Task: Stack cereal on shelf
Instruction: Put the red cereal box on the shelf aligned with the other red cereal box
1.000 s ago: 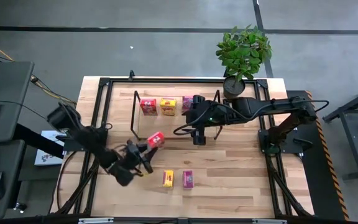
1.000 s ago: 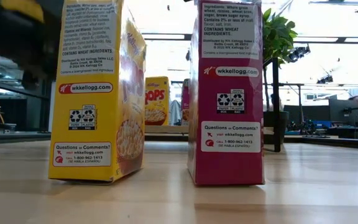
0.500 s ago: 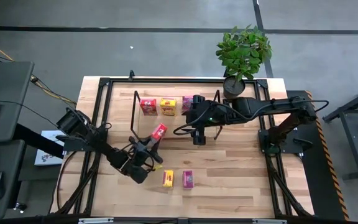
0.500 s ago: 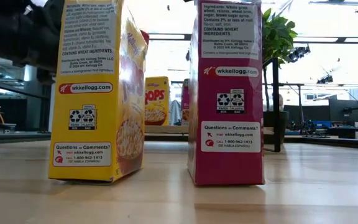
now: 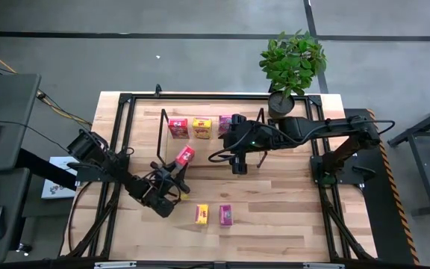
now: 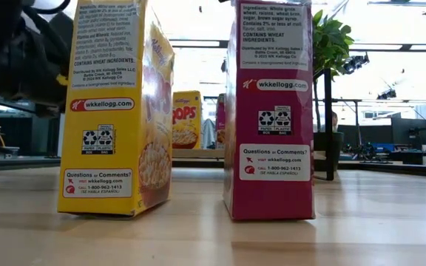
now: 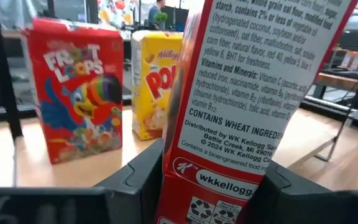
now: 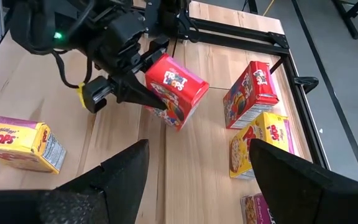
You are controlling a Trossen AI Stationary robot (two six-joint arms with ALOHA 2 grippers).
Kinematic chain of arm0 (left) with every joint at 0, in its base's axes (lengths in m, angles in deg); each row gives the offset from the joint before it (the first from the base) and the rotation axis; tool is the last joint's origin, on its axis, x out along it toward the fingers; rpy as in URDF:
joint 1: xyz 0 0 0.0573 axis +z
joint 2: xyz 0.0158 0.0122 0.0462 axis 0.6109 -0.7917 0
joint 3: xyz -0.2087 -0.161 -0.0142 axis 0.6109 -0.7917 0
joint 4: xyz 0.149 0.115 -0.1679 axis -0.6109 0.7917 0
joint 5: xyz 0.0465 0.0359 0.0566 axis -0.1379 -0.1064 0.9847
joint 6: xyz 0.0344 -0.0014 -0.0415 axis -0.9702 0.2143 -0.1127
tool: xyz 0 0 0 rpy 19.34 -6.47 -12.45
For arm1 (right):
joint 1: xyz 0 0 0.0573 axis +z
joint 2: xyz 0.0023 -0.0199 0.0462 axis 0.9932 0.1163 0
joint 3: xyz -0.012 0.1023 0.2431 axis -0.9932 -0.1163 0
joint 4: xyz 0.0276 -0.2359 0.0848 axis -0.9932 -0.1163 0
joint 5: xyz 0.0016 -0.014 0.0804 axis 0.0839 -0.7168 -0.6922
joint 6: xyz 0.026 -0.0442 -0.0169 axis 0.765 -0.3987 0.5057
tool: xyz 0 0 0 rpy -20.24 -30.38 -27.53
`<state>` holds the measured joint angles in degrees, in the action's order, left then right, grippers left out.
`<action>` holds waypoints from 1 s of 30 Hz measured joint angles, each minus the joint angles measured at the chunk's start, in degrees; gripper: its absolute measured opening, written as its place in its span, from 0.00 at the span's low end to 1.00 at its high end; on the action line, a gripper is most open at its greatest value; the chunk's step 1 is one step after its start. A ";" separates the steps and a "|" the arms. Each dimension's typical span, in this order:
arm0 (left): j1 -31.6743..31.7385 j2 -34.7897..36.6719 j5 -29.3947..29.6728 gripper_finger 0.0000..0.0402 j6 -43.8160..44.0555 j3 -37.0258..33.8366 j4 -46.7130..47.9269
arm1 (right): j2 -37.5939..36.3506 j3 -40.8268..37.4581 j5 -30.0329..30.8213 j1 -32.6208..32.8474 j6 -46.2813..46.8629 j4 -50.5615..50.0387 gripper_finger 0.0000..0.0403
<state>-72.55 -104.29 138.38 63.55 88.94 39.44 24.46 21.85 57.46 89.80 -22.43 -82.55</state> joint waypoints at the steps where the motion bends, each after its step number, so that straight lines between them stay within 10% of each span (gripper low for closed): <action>1: 0.38 0.00 -1.02 0.36 0.86 -0.11 0.57 | 0.00 0.00 -0.02 -0.01 0.00 0.00 0.67; 7: 3.60 0.17 -9.29 0.39 7.16 -0.69 5.61 | 0.00 0.00 -0.04 0.00 0.00 0.02 0.67; 30: 4.14 -0.09 -10.97 0.61 2.28 -0.86 6.78 | 0.01 0.00 -0.11 -0.01 0.00 0.04 0.67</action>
<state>-68.42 -104.38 127.41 65.83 88.08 46.22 24.47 21.85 57.35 89.79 -22.43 -82.50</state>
